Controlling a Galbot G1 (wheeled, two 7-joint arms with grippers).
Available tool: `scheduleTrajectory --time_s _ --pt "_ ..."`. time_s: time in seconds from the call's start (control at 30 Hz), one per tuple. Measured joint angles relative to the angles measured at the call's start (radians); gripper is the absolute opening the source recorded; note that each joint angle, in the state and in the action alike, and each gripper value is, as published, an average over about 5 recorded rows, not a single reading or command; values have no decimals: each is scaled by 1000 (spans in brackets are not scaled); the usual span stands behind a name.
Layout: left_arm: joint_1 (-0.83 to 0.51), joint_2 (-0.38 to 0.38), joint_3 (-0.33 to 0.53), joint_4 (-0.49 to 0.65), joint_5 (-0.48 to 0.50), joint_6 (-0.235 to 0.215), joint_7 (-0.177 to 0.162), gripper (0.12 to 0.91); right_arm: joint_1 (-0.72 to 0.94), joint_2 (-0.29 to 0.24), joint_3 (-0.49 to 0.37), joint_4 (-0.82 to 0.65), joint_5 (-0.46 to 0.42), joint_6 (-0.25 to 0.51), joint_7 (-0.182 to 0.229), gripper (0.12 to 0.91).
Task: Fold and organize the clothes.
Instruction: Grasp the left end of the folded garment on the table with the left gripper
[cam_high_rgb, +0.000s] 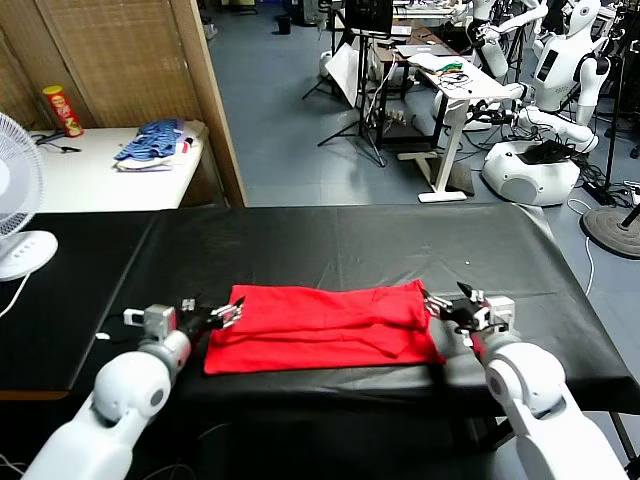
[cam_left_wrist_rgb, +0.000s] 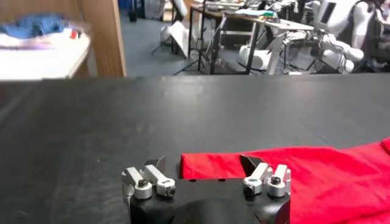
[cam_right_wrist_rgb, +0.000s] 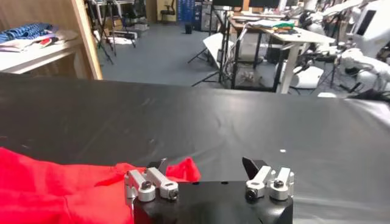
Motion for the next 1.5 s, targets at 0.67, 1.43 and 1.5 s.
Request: scheduleTrajectory --time_s 0.67,1.43,1.5 --pt "-51 -55 4 152 17 -36 22 138 20 124 -31 -98 -131 95 66 287" --pt "-23 -23 -18 105 236 -165 49 689 -141 77 35 89 -121 113 4 759" --pt "-13 -17 -30 94 202 -161 48 753 -167 71 50 125 -111 113 4 790"
